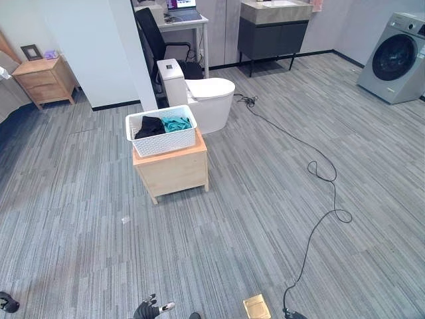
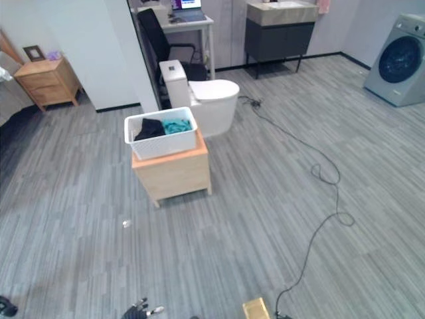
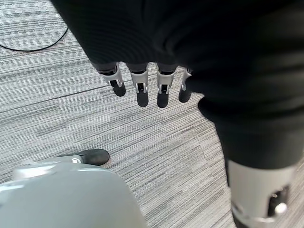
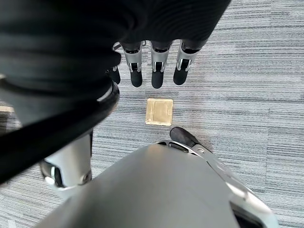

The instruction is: Grab the laundry basket,head to the washer,open it,put in the laundry and shut it.

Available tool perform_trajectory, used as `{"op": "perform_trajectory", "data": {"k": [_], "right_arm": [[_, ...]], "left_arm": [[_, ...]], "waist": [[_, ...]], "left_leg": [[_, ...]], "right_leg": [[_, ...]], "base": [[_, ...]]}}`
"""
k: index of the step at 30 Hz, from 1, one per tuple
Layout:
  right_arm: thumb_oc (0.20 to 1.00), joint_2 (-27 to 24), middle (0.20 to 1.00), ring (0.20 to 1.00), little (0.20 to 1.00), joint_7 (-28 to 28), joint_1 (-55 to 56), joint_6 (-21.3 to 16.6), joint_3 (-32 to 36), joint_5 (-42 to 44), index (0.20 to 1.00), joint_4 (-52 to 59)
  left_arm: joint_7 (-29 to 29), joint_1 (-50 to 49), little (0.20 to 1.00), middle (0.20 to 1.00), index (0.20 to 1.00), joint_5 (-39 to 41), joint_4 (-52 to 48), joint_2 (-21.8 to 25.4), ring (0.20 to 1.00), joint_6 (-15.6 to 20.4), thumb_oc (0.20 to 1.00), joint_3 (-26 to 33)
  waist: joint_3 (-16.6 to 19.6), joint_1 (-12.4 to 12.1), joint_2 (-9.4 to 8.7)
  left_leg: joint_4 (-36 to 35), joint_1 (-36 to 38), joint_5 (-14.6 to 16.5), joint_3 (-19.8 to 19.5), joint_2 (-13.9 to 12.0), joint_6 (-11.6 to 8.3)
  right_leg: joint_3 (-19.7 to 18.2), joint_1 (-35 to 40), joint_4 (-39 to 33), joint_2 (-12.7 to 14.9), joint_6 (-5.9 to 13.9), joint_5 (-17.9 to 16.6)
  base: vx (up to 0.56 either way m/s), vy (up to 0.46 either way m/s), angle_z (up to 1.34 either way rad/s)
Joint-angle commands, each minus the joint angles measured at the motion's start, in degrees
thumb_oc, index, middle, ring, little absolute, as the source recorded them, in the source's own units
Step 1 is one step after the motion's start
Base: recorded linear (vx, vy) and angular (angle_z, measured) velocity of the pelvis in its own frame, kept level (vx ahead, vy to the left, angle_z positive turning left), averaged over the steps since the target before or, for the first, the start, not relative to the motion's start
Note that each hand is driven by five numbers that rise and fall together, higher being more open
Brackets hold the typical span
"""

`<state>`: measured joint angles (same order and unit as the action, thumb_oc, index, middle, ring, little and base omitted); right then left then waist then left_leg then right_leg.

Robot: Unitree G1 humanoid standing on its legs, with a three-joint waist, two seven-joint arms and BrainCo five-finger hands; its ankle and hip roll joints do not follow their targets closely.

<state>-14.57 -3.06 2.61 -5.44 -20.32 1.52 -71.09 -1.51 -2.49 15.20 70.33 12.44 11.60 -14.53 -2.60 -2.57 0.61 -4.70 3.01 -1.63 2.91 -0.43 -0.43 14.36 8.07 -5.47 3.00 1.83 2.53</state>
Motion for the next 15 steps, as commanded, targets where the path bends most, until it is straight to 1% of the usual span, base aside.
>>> {"op": "perform_trajectory", "data": {"k": [1, 5, 10, 12, 15], "right_arm": [[1.000, 0.1, 1.000, 1.000, 1.000, -0.4, -1.4, -0.9, -1.2, 1.1, 1.000, -3.4], [1.000, 0.0, 1.000, 1.000, 1.000, -0.2, -1.5, -0.9, -0.6, 1.6, 1.000, -3.9], [1.000, -0.3, 1.000, 1.000, 1.000, 0.1, -1.4, -0.6, 0.5, 2.6, 1.000, -4.3], [1.000, -0.5, 1.000, 1.000, 1.000, 0.2, -1.4, -0.7, 0.6, 2.8, 1.000, -4.2], [1.000, -1.0, 1.000, 1.000, 1.000, 0.6, -1.7, -1.1, 0.9, 3.6, 1.000, -3.9]], "left_arm": [[-0.5, 3.9, 1.000, 1.000, 1.000, 0.0, 2.2, -0.2, 1.000, 1.5, 1.000, 0.7], [-0.7, 4.1, 1.000, 1.000, 1.000, 0.2, 2.3, -0.3, 1.000, 1.3, 1.000, 0.7], [-0.8, 4.3, 1.000, 1.000, 1.000, 1.1, 1.5, -0.3, 1.000, 1.1, 1.000, 0.5], [-0.8, 4.3, 1.000, 1.000, 1.000, 1.2, 1.7, -0.4, 1.000, 1.0, 1.000, 0.3], [-1.0, 4.4, 1.000, 1.000, 1.000, 1.9, 1.3, -0.5, 1.000, 0.9, 1.000, 0.0]], "waist": [[-0.4, -0.7, -1.57], [-0.5, -0.5, -1.34], [-0.7, -0.4, -0.96], [-0.7, -0.3, -0.80], [-1.2, -0.4, -0.33]], "left_leg": [[-0.3, 0.3, 4.4, -4.6, -1.3, -0.09], [-0.3, 0.2, 4.2, -4.7, -1.5, -0.22], [-0.3, -0.3, 3.5, -5.1, -2.5, -1.02], [-0.3, -0.3, 3.1, -5.1, -3.1, -1.47], [-0.3, -0.3, 2.0, -5.1, -5.0, -2.60]], "right_leg": [[1.6, -0.5, 0.5, 4.8, 2.66, -1.7], [1.6, -0.6, 0.5, 4.7, 2.47, -1.5], [2.1, -0.7, 0.5, 3.6, 1.69, -1.0], [2.2, -0.6, 0.5, 3.0, 1.34, -0.6], [1.7, -0.5, 0.5, 1.3, 0.13, 0.3]], "base": [[0.00, 0.000, 0.00], [0.00, -0.011, 0.01], [-0.01, -0.102, 0.05], [-0.02, -0.146, 0.01], [-0.02, -0.178, 0.01]]}}
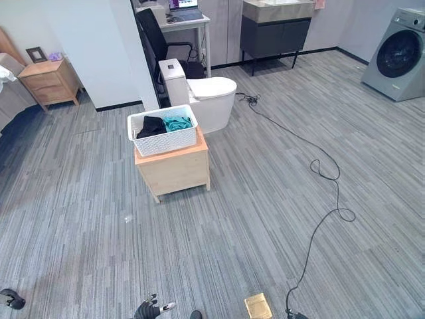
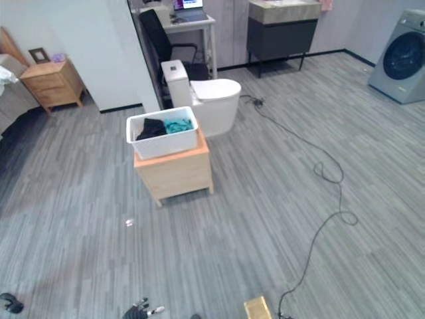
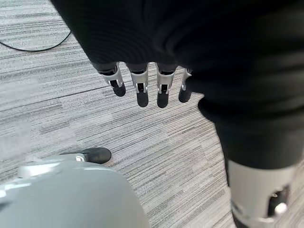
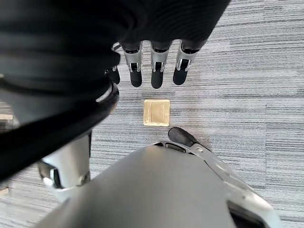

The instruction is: Grab the laundry basket,head to the washer,open it,put in the laundry and shut it.

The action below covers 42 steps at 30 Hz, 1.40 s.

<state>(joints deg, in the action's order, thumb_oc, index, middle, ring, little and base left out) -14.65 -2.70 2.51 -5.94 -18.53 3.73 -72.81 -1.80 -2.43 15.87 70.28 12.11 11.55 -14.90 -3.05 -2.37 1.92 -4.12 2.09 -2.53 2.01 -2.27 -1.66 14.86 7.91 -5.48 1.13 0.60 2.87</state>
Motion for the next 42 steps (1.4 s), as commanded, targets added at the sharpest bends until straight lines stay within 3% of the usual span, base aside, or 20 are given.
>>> {"op": "perform_trajectory", "data": {"k": [1, 3, 5, 8, 12, 13, 16, 18, 22, 25, 27, 29, 30, 31, 32, 33, 34, 35, 37, 42], "right_arm": [[1.000, -1.1, 1.000, 1.000, 1.000, 0.3, -1.8, -0.7, -1.0, 1.5, 1.000, -1.9], [1.000, -1.3, 1.000, 1.000, 1.000, 0.3, -2.1, -0.9, -1.3, 1.9, 1.000, -0.8], [1.000, -2.0, 1.000, 1.000, 1.000, 0.4, -2.8, -1.4, -1.5, 2.9, 1.000, 1.0], [1.000, -2.9, 1.000, 1.000, 1.000, 0.3, -3.2, -1.4, -1.7, 3.5, 1.000, 2.4], [1.000, -3.3, 1.000, 1.000, 1.000, 0.5, -3.5, -1.4, -1.1, 4.8, 1.000, 3.5], [1.000, -3.7, 1.000, 1.000, 1.000, 1.3, -4.3, -1.9, -0.3, 7.3, 1.000, 5.4], [1.000, -3.4, 1.000, 1.000, 1.000, 1.9, -5.4, -2.4, -0.1, 8.9, 1.000, 6.9], [1.000, -2.3, 1.000, 1.000, 1.000, 2.7, -6.4, -2.8, 0.0, 11.6, 1.000, 12.0], [1.000, -2.6, 1.000, 1.000, 1.000, 2.6, -7.3, -2.9, 0.2, 12.5, 1.000, 14.5], [1.000, -2.6, 1.000, 1.000, 1.000, 2.9, -6.4, -3.2, 2.5, 15.1, 1.000, 18.5], [1.000, -3.0, 1.000, 1.000, 1.000, 2.8, -6.1, -3.6, 3.6, 16.5, 1.000, 20.6], [1.000, -3.5, 1.000, 1.000, 1.000, 3.3, -5.5, -3.9, 5.2, 17.5, 1.000, 24.8], [1.000, -3.9, 1.000, 1.000, 1.000, 4.1, -4.3, -4.4, 7.1, 17.8, 1.000, 30.4], [1.000, -4.8, 1.000, 1.000, 1.000, 4.4, -3.0, -4.6, 8.4, 17.8, 1.000, 33.8], [1.000, -6.0, 1.000, 1.000, 1.000, 5.2, -0.4, -5.3, 11.7, 18.1, 1.000, 41.2], [1.000, -6.0, 1.000, 1.000, 1.000, 5.2, -0.4, -5.3, 11.7, 18.1, 1.000, 41.2], [1.000, -6.7, 1.000, 1.000, 1.000, 6.5, 1.0, -6.1, 14.4, 18.7, 1.000, 45.7], [1.000, -6.7, 1.000, 1.000, 1.000, 6.6, 1.1, -6.0, 14.4, 18.7, 1.000, 45.7], [1.000, -7.3, 1.000, 1.000, 1.000, 8.0, 3.3, -5.9, 17.6, 16.8, 1.000, 52.1], [1.000, -8.6, 1.000, 1.000, 1.000, 8.3, 7.3, -4.5, 21.3, 11.9, 1.000, 59.2]], "left_arm": [[-0.7, 4.4, 1.000, 1.000, 1.000, 1.6, 1.2, -0.2, 1.000, 1.1, 1.000, 0.2], [-0.7, 4.4, 1.000, 1.000, 1.000, 1.9, 0.8, -0.1, 1.000, 0.9, 1.000, 0.2], [-0.5, 4.6, 1.000, 1.000, 1.000, 3.0, -0.2, 0.0, 1.000, 0.9, 1.000, 0.0], [-0.3, 4.3, 1.000, 1.000, 1.000, 3.2, -0.2, 0.2, 1.000, 1.0, 1.000, 0.6], [-0.1, 4.2, 1.000, 1.000, 1.000, 3.5, 0.0, 0.2, 1.000, 1.1, 1.000, 1.0], [0.2, 4.1, 1.000, 1.000, 1.000, 3.7, -0.3, 0.6, 1.000, 1.2, 1.000, 1.4], [0.6, 4.1, 1.000, 1.000, 1.000, 4.2, 0.3, 0.7, 1.000, 1.3, 1.000, 1.7], [1.4, 3.2, 1.000, 1.000, 1.000, 5.6, 0.8, 0.9, 1.000, 1.2, 1.000, 3.3], [1.3, 3.4, 1.000, 1.000, 1.000, 5.4, 0.0, 1.8, 1.000, 0.9, 1.000, 3.5], [1.4, 3.3, 1.000, 1.000, 1.000, 4.1, -3.2, 3.4, 1.000, 1.1, 1.000, 3.4], [1.5, 3.4, 1.000, 1.000, 1.000, 4.0, -4.9, 4.2, 1.000, 1.4, 1.000, 3.3], [1.7, 3.8, 1.000, 1.000, 1.000, 4.2, -7.4, 5.2, 1.000, 1.6, 1.000, 3.3], [2.3, 3.5, 1.000, 1.000, 1.000, 4.7, -9.7, 5.6, 1.000, 1.8, 1.000, 3.9], [2.5, 3.3, 1.000, 1.000, 1.000, 5.2, -10.9, 5.9, 1.000, 2.0, 1.000, 4.2], [2.7, 2.9, 1.000, 1.000, 1.000, 6.5, -13.3, 6.0, 1.000, 2.3, 1.000, 4.9], [2.7, 2.8, 1.000, 1.000, 1.000, 6.5, -13.4, 6.0, 1.000, 2.3, 1.000, 4.9], [3.3, 2.5, 1.000, 1.000, 1.000, 7.1, -14.4, 6.0, 1.000, 2.5, 1.000, 5.4], [3.3, 2.5, 1.000, 1.000, 1.000, 7.1, -14.5, 6.0, 1.000, 2.5, 1.000, 5.4], [4.1, 2.7, 1.000, 1.000, 1.000, 6.9, -16.9, 5.8, 1.000, 2.7, 1.000, 6.5], [6.0, 1.9, 1.000, 1.000, 1.000, 5.0, -21.3, 5.6, 1.000, 2.8, 1.000, 8.1]], "waist": [[-1.0, -0.7, -1.51], [-1.6, -0.9, -1.66], [-3.4, -0.8, -2.29], [-5.2, -1.1, -3.15], [-5.5, -0.8, -3.33], [-5.1, -1.1, -3.40], [-5.0, -1.7, -3.73], [-4.0, -3.8, -5.00], [-3.7, -4.7, -6.17], [-4.2, -4.4, -7.35], [-4.9, -3.3, -6.92], [-6.2, -1.9, -5.53], [-7.2, -1.0, -4.31], [-7.4, -0.4, -3.93], [-7.6, 0.4, -3.52], [-7.5, 0.5, -3.42], [-7.5, 1.3, -3.72], [-7.5, 1.4, -3.67], [-7.5, 2.8, -4.66], [-6.5, 3.9, -5.64]], "left_leg": [[-0.9, 0.7, 2.4, -4.3, -3.9, -1.82], [-0.2, 0.5, 1.7, -3.9, -5.3, -2.78], [6.7, -2.8, 2.3, -3.7, -6.5, -3.83], [16.0, -7.0, 3.1, -4.3, -5.9, -4.12], [14.0, -8.8, 3.0, -3.0, -5.3, -3.23], [7.0, -13.2, -0.5, -2.7, -3.4, -2.14], [2.9, -16.0, -1.6, -2.9, -2.9, -2.05], [4.6, -17.5, -3.9, 1.2, -4.2, -1.56], [11.4, -20.0, -2.0, 1.4, -3.4, -0.49], [13.8, -16.7, 2.6, 3.1, 0.6, 3.45], [13.2, -14.8, 4.1, 3.0, 2.3, 5.79], [12.2, -12.4, 4.8, 2.4, 2.8, 7.26], [10.3, -9.1, 5.2, 2.6, 2.4, 7.55], [9.3, -7.7, 5.1, 1.9, 2.3, 7.22], [8.2, -5.3, 6.1, 1.3, 2.2, 6.43], [8.1, -5.4, 6.0, 1.1, 2.1, 6.40], [7.4, -3.1, 7.6, 0.6, 2.2, 5.48], [7.3, -3.1, 7.6, 0.5, 2.1, 5.47], [7.1, 0.1, 10.3, -1.3, 3.2, 4.65], [6.0, 5.5, 13.6, -3.2, 3.2, 3.92]], "right_leg": [[1.2, -0.3, 0.5, 2.6, 0.90, 0.2], [1.1, -0.2, 0.5, 1.5, 0.17, 0.8], [1.1, 0.1, 0.5, 1.1, -0.83, 1.0], [1.0, 1.1, 0.5, 1.2, -1.45, 1.1], [1.9, 0.9, 0.5, 1.8, -1.19, 1.7], [2.2, 0.0, 0.6, 1.3, -0.81, 2.5], [1.4, 0.1, 0.8, 0.8, -0.57, 3.9], [-0.8, 4.0, 3.5, 1.6, 0.74, 6.8], [-1.0, 4.1, 8.6, 3.9, 1.83, 7.4], [-2.5, -0.5, 24.2, 7.9, 4.87, -0.9], [-3.9, -4.6, 34.5, 9.1, 6.24, -8.0], [-5.3, -10.1, 43.6, 8.6, 7.02, -11.0], [-2.7, -13.6, 43.2, 11.0, 6.98, -9.1], [-1.3, -14.5, 40.3, 11.6, 6.37, -7.7], [0.9, -15.0, 31.9, 12.3, 5.63, -4.7], [1.1, -14.9, 31.6, 12.2, 5.57, -4.8], [0.8, -15.4, 18.9, 11.8, 5.81, -4.5], [0.9, -15.3, 18.6, 11.7, 5.78, -4.7], [-4.7, -17.7, 5.5, 11.1, 8.24, -9.2], [-6.4, -17.9, 2.5, 10.3, 9.30, -11.8]], "base": [[-0.03, -0.217, 0.02], [-0.03, -0.204, 0.00], [-0.05, -0.162, 0.02], [0.04, -0.083, -0.07], [0.08, 0.057, 0.15], [0.09, 0.092, 0.29], [0.20, 0.097, 0.01], [0.60, 0.291, -0.36], [0.42, 0.237, -0.54], [0.37, 0.288, -0.15], [0.26, 0.277, -0.03], [0.31, 0.259, 0.48], [0.42, 0.190, 0.57], [0.58, 0.103, 0.20], [0.38, -0.005, -0.09], [0.49, -0.092, -0.06], [0.24, -0.079, 0.19], [0.40, -0.131, 0.24], [0.45, -0.139, 0.29], [0.35, -0.123, 0.52]]}}
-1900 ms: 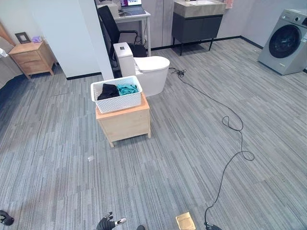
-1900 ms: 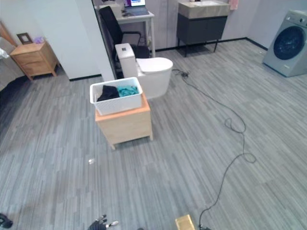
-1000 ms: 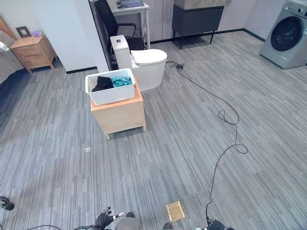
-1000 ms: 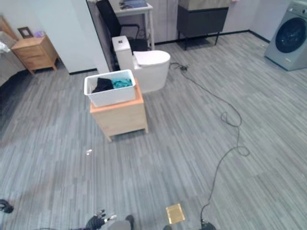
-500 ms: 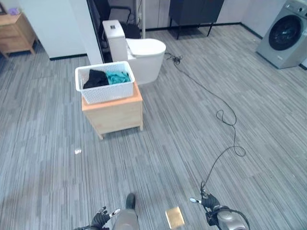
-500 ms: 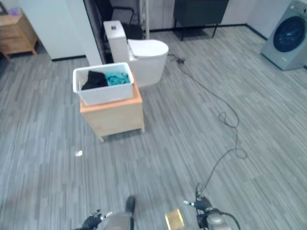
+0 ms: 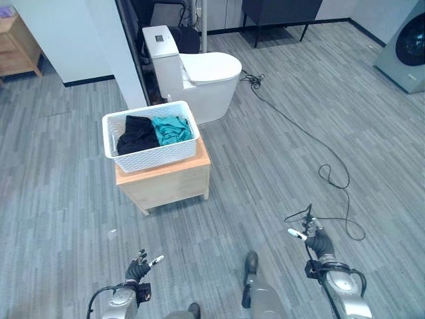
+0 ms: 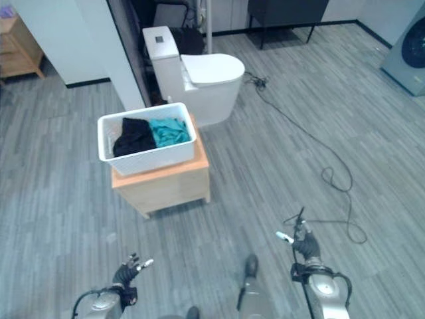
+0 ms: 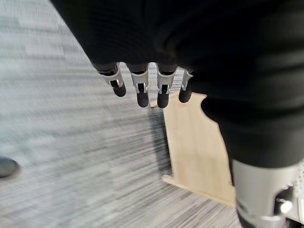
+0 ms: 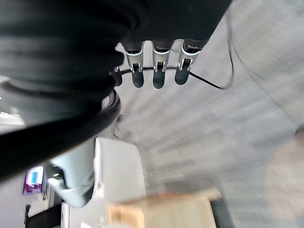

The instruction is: Grab the laundry basket,head to the washer,open it,put in the laundry and shut it.

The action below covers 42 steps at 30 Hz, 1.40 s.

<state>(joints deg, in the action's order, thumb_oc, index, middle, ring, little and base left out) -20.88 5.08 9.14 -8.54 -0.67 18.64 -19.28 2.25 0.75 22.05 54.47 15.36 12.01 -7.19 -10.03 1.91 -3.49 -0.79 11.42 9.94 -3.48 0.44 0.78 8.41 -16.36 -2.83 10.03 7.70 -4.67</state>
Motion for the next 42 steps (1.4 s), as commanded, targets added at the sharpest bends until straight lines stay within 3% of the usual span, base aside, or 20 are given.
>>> {"op": "perform_trajectory", "data": {"k": [1, 3, 4, 5, 6, 7, 8, 11, 12, 13, 14, 15, 16, 18, 19, 21, 25, 29, 34, 42], "right_arm": [[1.000, -2.3, 1.000, 1.000, 1.000, 0.6, 1.9, -1.9, 4.3, -3.2, 1.000, 6.5], [1.000, -2.2, 1.000, 1.000, 1.000, 0.2, 3.8, -2.2, 5.9, -2.3, 1.000, 8.4], [1.000, -2.6, 1.000, 1.000, 1.000, -0.3, 4.5, -2.3, 6.5, -1.3, 1.000, 9.2], [1.000, -2.7, 1.000, 1.000, 1.000, -0.3, 4.5, -2.3, 6.5, -1.3, 1.000, 9.2], [1.000, -3.3, 1.000, 1.000, 1.000, -0.3, 4.6, -2.3, 6.6, -1.7, 1.000, 9.6], [1.000, -4.2, 1.000, 1.000, 1.000, -0.2, 3.9, -2.8, 6.3, -1.3, 1.000, 9.5], [1.000, -4.3, 1.000, 1.000, 1.000, -0.2, 3.9, -2.8, 6.3, -1.2, 1.000, 9.4], [1.000, -5.7, 1.000, 1.000, 1.000, 0.3, 2.7, -2.6, 5.7, -0.6, 1.000, 10.4], [1.000, -6.4, 1.000, 1.000, 1.000, 1.1, 2.0, -2.5, 5.4, -1.3, 1.000, 10.0], [1.000, -6.5, 1.000, 1.000, 1.000, 2.4, 1.4, -2.4, 5.3, -1.5, 1.000, 9.7], [1.000, -6.5, 1.000, 1.000, 1.000, 2.4, 1.4, -2.4, 5.3, -1.5, 1.000, 9.7], [1.000, -6.5, 1.000, 1.000, 1.000, 3.1, 1.2, -1.9, 5.2, -1.1, 1.000, 9.4], [1.000, -6.6, 1.000, 1.000, 1.000, 3.0, 1.3, -1.4, 4.9, -1.3, 1.000, 10.0], [1.000, -6.7, 1.000, 1.000, 1.000, 2.8, 0.8, -1.3, 4.5, -1.3, 1.000, 9.9], [1.000, -6.7, 1.000, 1.000, 1.000, 2.4, -0.1, -1.2, 3.2, -1.8, 1.000, 8.9], [1.000, -6.1, 1.000, 1.000, 1.000, 1.3, 0.5, -0.9, 2.1, -2.2, 1.000, 7.5], [1.000, -4.7, 1.000, 1.000, 1.000, 0.1, 0.7, -0.6, 1.0, -2.1, 1.000, 5.7], [1.000, -4.1, 1.000, 1.000, 1.000, 0.3, -0.9, -0.4, 0.5, -1.3, 1.000, 5.6], [1.000, -4.2, 1.000, 1.000, 1.000, 0.4, -2.3, -0.3, -0.2, -1.0, 1.000, 7.0], [1.000, -2.8, 1.000, 1.000, 1.000, 2.2, -13.9, 0.3, -7.3, 2.5, 1.000, 4.3]], "left_arm": [[2.0, -1.8, 1.000, 1.000, 1.000, -1.7, -6.4, 2.1, 1.000, 2.3, 1.000, 0.3], [2.6, -2.5, 1.000, 1.000, 1.000, -2.5, -7.4, 1.4, 1.000, 2.1, 1.000, 0.4], [3.1, -2.8, 1.000, 1.000, 1.000, -2.3, -8.2, 1.0, 1.000, 1.7, 1.000, 0.4], [3.1, -2.8, 1.000, 1.000, 1.000, -2.3, -8.3, 1.0, 1.000, 1.7, 1.000, 0.4], [3.1, -3.3, 1.000, 1.000, 1.000, -1.8, -9.3, 0.7, 1.000, 1.7, 1.000, 0.6], [2.9, -4.2, 1.000, 1.000, 1.000, -1.2, -11.0, 0.6, 1.000, 1.5, 1.000, 0.1], [2.9, -4.2, 1.000, 1.000, 1.000, -1.2, -11.1, 0.6, 1.000, 1.5, 1.000, 0.1], [3.5, -4.7, 1.000, 1.000, 1.000, -0.3, -14.7, 0.5, 1.000, 0.9, 1.000, -0.6], [4.3, -5.1, 1.000, 1.000, 1.000, -1.1, -17.5, 0.7, 1.000, 0.9, 1.000, -0.5], [5.3, -4.7, 1.000, 1.000, 1.000, -2.0, -20.1, 1.0, 1.000, 0.8, 1.000, -1.0], [5.3, -4.8, 1.000, 1.000, 1.000, -2.1, -20.2, 0.9, 1.000, 0.8, 1.000, -1.0], [6.3, -4.2, 1.000, 1.000, 1.000, -2.5, -23.1, 1.1, 1.000, 0.7, 1.000, -1.5], [6.9, -4.1, 1.000, 1.000, 1.000, -2.7, -24.8, 1.7, 1.000, 0.7, 1.000, -1.6], [7.2, -3.6, 1.000, 1.000, 1.000, -2.9, -25.7, 2.1, 1.000, 0.8, 1.000, -1.9], [7.2, -3.4, 1.000, 1.000, 1.000, -3.0, -28.0, 3.0, 1.000, 1.0, 1.000, -1.9], [6.4, -4.2, 1.000, 1.000, 1.000, -3.6, -29.9, 3.3, 1.000, 1.1, 1.000, -1.9], [5.9, -4.6, 1.000, 1.000, 1.000, -4.8, -30.6, 3.9, 1.000, 1.5, 1.000, -2.1], [8.2, -4.7, 1.000, 1.000, 1.000, -7.5, -32.2, 5.0, 1.000, 1.3, 1.000, -0.6], [10.4, -5.3, 1.000, 1.000, 1.000, -11.3, -36.0, 6.5, 1.000, 0.9, 1.000, 1.8], [13.0, -6.9, 1.000, 1.000, 1.000, -18.9, -47.4, 10.3, 1.000, -0.1, 1.000, 5.7]], "waist": [[0.9, -0.2, -0.71], [2.0, 0.3, -0.93], [2.5, 0.7, -0.72], [2.5, 0.8, -0.63], [2.8, 0.6, -0.47], [2.8, -0.1, -0.60], [2.9, 0.1, -0.50], [1.5, -1.2, -1.69], [1.1, -1.6, -1.89], [1.0, -1.5, -2.19], [0.7, -1.8, -2.06], [0.9, -1.7, -2.52], [0.7, -2.0, -2.70], [0.4, -2.2, -3.44], [0.2, -3.3, -3.44], [0.6, -3.7, -3.24], [2.1, -3.6, -2.12], [3.2, -4.1, -1.45], [3.5, -4.6, -1.36], [2.8, -8.2, -2.32]], "left_leg": [[2.7, -2.7, 1.9, 1.4, 0.6, 1.37], [3.1, -1.3, 3.1, 0.4, -0.7, 0.05], [5.3, -1.1, 2.3, -0.3, -3.3, -1.87], [5.4, -1.2, 2.4, -0.4, -3.4, -1.93], [7.6, -1.9, 1.1, -0.3, -4.7, -3.08], [15.3, -5.0, -3.8, -0.1, -6.4, -4.57], [15.9, -5.5, -3.5, -0.4, -6.4, -4.62], [31.8, -12.7, -8.5, -0.7, -7.1, -3.78], [36.7, -15.5, -9.9, 1.0, -9.6, -2.59], [33.5, -16.0, -11.6, 4.8, -13.7, -1.99], [33.3, -15.3, -11.5, 5.1, -14.0, -2.09], [27.4, -16.0, -10.1, 8.8, -17.3, -2.98], [23.7, -16.7, -9.0, 9.5, -17.6, -3.59], [20.1, -18.3, -10.7, 9.3, -17.0, -3.59], [15.3, -18.7, -11.7, 4.5, -16.2, -5.03], [12.8, -17.1, -9.6, 0.9, -14.3, -5.40], [7.2, -13.3, -9.6, 4.7, -14.3, -5.76], [4.6, -10.5, -10.9, 6.9, -14.3, -6.52], [4.4, -9.5, -11.6, 7.0, -14.8, -6.88], [7.1, -9.8, -16.8, 3.7, -19.3, -8.36]], "right_leg": [[-0.6, 7.3, 0.2, 1.0, 1.80, -4.6], [-0.7, 8.5, 1.4, 0.1, 1.03, -3.9], [-0.2, 8.6, 3.9, -1.7, -0.45, -1.4], [-0.1, 8.6, 4.0, -1.7, -0.50, -1.3], [0.7, 9.3, 4.6, -2.5, -1.47, 0.1], [2.3, 11.8, 4.6, -3.9, -3.28, 1.9], [2.5, 11.7, 4.5, -4.0, -3.32, 1.9], [2.6, 15.1, 3.8, -6.1, -6.36, 4.0], [3.3, 17.0, 3.3, -7.3, -7.70, 5.2], [4.2, 18.1, 3.1, -7.6, -8.46, 6.2], [4.0, 18.5, 3.1, -7.8, -8.51, 6.3], [5.1, 19.7, 2.7, -7.6, -8.14, 7.9], [5.4, 20.0, 3.0, -7.4, -7.99, 8.9], [5.8, 19.5, 3.3, -6.7, -8.28, 8.3], [4.5, 19.6, 4.1, -7.1, -8.20, 8.7], [3.8, 20.6, 4.1, -7.4, -7.87, 8.9], [4.6, 21.7, 3.9, -5.6, -6.68, 8.6], [4.8, 22.3, 2.1, -4.6, -5.65, 7.4], [4.6, 22.7, 1.9, -5.0, -5.80, 7.6], [3.8, 23.6, 2.2, -10.5, -8.49, 9.6]], "base": [[0.40, -0.213, 0.62], [0.40, -0.313, 0.68], [0.32, -0.307, 0.80], [0.27, -0.312, 0.72], [0.20, -0.296, 0.29], [0.19, -0.294, 0.29], [0.18, -0.297, 0.24], [0.14, -0.275, 0.07], [0.21, -0.313, 0.03], [0.18, -0.226, 0.14], [0.24, -0.140, 0.41], [0.20, -0.050, 0.40], [0.13, -0.048, 0.35], [0.03, 0.017, 0.48], [0.16, 0.048, 0.18], [0.17, 0.062, -0.43], [0.13, 0.112, -0.32], [0.10, 0.101, -0.05], [0.06, -0.010, 0.14], [0.01, -0.144, 0.02]]}}
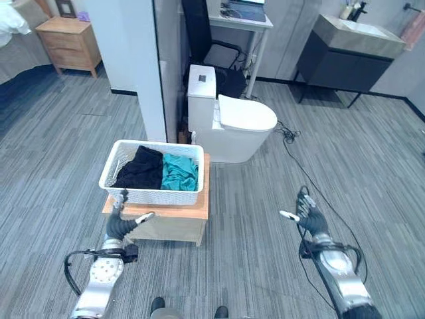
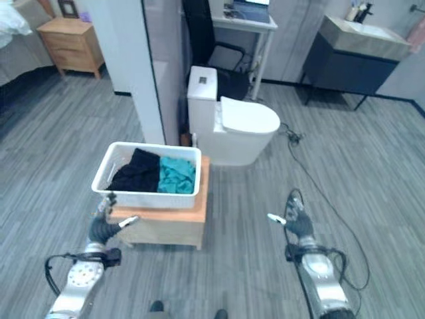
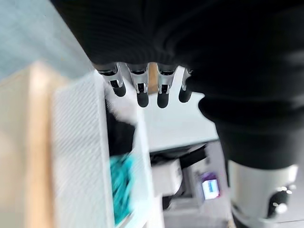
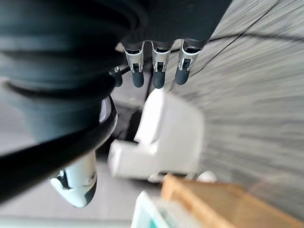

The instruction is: Grab the laundry basket,head to the washer,open it,put in the laundry and shut it.

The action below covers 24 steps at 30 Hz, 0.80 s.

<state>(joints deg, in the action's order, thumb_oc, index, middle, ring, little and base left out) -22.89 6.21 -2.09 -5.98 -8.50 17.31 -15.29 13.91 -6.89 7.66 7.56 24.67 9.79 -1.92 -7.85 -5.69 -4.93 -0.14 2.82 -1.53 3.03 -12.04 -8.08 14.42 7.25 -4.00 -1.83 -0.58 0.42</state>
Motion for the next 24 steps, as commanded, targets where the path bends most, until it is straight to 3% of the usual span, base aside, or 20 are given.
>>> {"op": "perform_trajectory", "data": {"k": [1, 4, 9, 13, 17, 18, 19, 24], "right_arm": [[1.000, -0.2, 1.000, 1.000, 1.000, 1.2, -3.8, -2.7, -0.2, 6.1, 1.000, -0.5], [1.000, 3.0, 1.000, 1.000, 1.000, 1.7, -7.9, -3.7, -2.7, 16.9, 1.000, -4.4], [1.000, 4.0, 1.000, 1.000, 1.000, 3.4, -12.2, -2.9, -3.5, 19.7, 1.000, -7.5], [1.000, 4.4, 1.000, 1.000, 1.000, 4.1, -14.6, -1.8, -4.0, 20.0, 1.000, -8.3], [1.000, 4.4, 1.000, 1.000, 1.000, 4.5, -16.2, -1.8, -4.3, 20.3, 1.000, -9.6], [1.000, 4.6, 1.000, 1.000, 1.000, 4.6, -17.2, -1.8, -4.6, 20.9, 1.000, -11.0], [1.000, 4.7, 1.000, 1.000, 1.000, 4.6, -17.9, -1.7, -4.8, 20.8, 1.000, -12.1], [1.000, 4.8, 1.000, 1.000, 1.000, 4.9, -20.1, -1.5, -5.4, 20.6, 1.000, -14.7]], "left_arm": [[1.8, 1.0, 1.000, 1.000, 1.000, -4.8, -1.0, 1.2, 1.000, 2.2, 1.000, 0.2], [3.3, 3.1, 1.000, 1.000, 1.000, -5.7, -2.3, 1.4, 1.000, 1.9, 1.000, -1.3], [3.9, 5.1, 1.000, 1.000, 1.000, -5.5, -2.1, 1.7, 1.000, 0.8, 1.000, -2.5], [3.8, 6.4, 1.000, 1.000, 1.000, -5.0, -2.4, 2.6, 1.000, -0.2, 1.000, -2.2], [5.3, 8.7, 1.000, 1.000, 1.000, -5.6, -3.1, 3.2, 1.000, 0.2, 1.000, -1.5], [6.0, 9.9, 1.000, 1.000, 1.000, -5.4, -3.1, 3.6, 1.000, 0.5, 1.000, -1.3], [6.2, 10.1, 1.000, 1.000, 1.000, -5.5, -3.6, 3.8, 1.000, 0.7, 1.000, -1.2], [6.2, 12.1, 1.000, 1.000, 1.000, -5.6, -2.6, 3.5, 1.000, 1.3, 1.000, -2.8]], "waist": [[0.7, -0.8, -0.91], [1.1, -1.3, -0.77], [0.6, -1.9, -0.32], [-0.3, -1.9, 0.03], [-0.6, -1.8, 0.60], [-1.0, -2.2, 0.63], [-1.1, -2.4, 0.81], [-0.6, -3.0, 1.62]], "left_leg": [[6.1, -1.2, -6.2, -3.0, -7.3, 0.42], [4.1, -1.5, -8.6, -3.0, -8.6, -0.17], [6.8, -3.8, -10.3, -3.7, -9.0, -0.37], [10.4, -6.0, -9.4, -5.6, -7.7, 0.07], [3.3, -9.3, -7.6, -8.9, -6.6, 0.08], [-0.8, -11.6, -7.6, -13.1, -5.1, 0.18], [-3.0, -12.4, -7.4, -14.8, -4.8, -0.06], [-4.8, -14.6, -6.0, -17.3, -4.2, -0.79]], "right_leg": [[-2.0, 0.2, 3.2, 0.9, -0.40, 4.7], [-0.7, 0.3, 3.2, -0.2, -1.24, 5.6], [0.8, 0.8, 3.4, -0.6, -2.30, 6.1], [1.9, 1.3, 4.6, -0.2, -2.62, 6.8], [3.2, -0.7, 6.8, 1.8, -1.82, 8.0], [2.5, -1.4, 8.2, 1.9, -1.44, 8.8], [1.7, -1.3, 8.6, 1.8, -1.05, 9.4], [-0.9, 0.4, 9.7, 2.8, 0.12, 11.2]], "base": [[0.01, -0.140, 0.01], [0.00, -0.153, 0.14], [0.01, -0.086, 0.26], [0.01, -0.005, 0.26], [-0.01, 0.117, 0.24], [0.07, 0.150, 0.36], [0.08, 0.115, 0.31], [0.17, 0.215, -0.27]]}}
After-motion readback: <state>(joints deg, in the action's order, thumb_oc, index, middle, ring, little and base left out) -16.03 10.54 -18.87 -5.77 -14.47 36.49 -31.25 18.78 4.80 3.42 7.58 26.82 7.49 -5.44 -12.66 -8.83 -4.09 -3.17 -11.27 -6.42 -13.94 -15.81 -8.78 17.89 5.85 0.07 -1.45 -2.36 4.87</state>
